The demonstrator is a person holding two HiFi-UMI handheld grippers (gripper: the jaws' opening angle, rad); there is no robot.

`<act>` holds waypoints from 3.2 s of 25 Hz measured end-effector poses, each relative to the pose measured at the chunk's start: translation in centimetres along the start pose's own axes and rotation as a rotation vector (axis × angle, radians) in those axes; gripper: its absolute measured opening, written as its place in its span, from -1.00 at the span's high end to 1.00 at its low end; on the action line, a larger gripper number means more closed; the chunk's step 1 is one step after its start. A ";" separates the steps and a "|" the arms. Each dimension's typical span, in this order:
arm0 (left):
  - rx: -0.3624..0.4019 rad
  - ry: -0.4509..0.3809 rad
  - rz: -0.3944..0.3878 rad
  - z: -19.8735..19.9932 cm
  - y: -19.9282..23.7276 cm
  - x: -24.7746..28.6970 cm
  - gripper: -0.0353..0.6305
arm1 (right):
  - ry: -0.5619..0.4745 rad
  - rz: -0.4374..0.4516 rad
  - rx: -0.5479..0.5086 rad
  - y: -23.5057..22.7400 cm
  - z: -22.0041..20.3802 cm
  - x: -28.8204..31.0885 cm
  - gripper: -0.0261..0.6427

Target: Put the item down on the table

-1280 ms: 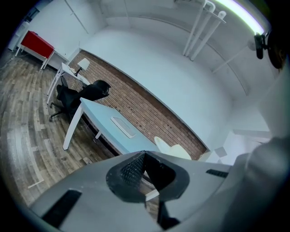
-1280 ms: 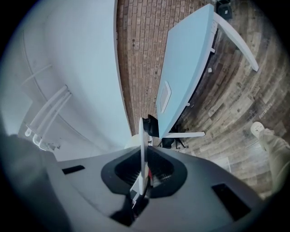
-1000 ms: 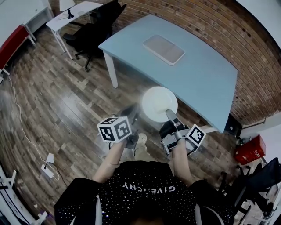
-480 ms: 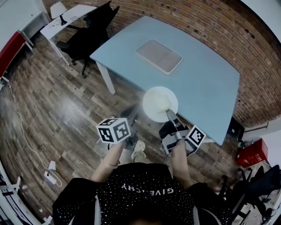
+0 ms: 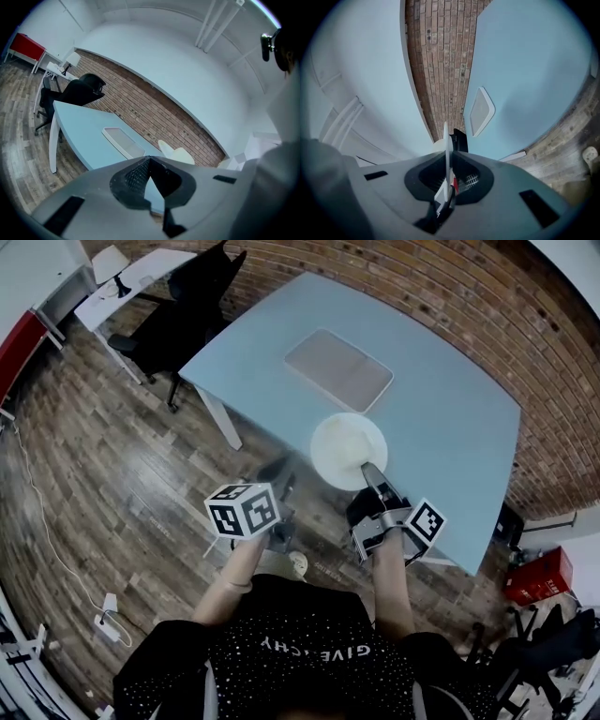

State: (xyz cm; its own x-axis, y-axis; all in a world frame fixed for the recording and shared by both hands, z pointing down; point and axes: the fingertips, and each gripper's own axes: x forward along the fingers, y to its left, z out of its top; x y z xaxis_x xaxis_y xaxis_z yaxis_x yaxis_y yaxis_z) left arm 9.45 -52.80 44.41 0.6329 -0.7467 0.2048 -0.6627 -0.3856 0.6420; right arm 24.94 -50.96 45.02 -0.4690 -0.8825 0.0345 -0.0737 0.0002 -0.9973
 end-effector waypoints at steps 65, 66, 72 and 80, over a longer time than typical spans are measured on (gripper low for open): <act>-0.111 0.225 -0.053 15.3 21.6 31.5 0.87 | -0.123 -0.229 -0.072 -7.4 15.1 36.2 0.88; -0.108 0.227 -0.054 15.2 21.6 31.4 0.87 | -0.112 -0.211 -0.077 -6.9 14.8 36.3 0.88; -0.096 0.227 -0.060 15.3 21.3 31.3 0.87 | -0.096 -0.176 -0.095 -5.9 14.3 36.8 0.88; -0.080 0.224 -0.062 15.7 21.3 30.7 0.87 | -0.074 -0.185 -0.155 -5.5 13.1 36.9 0.88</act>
State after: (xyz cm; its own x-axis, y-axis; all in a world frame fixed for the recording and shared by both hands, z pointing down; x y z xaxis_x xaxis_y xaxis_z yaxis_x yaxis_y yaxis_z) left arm 8.45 -92.42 52.75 0.7505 -0.5803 0.3162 -0.5914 -0.3763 0.7132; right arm 19.57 -89.69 50.95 -0.3693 -0.9064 0.2050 -0.2889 -0.0977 -0.9524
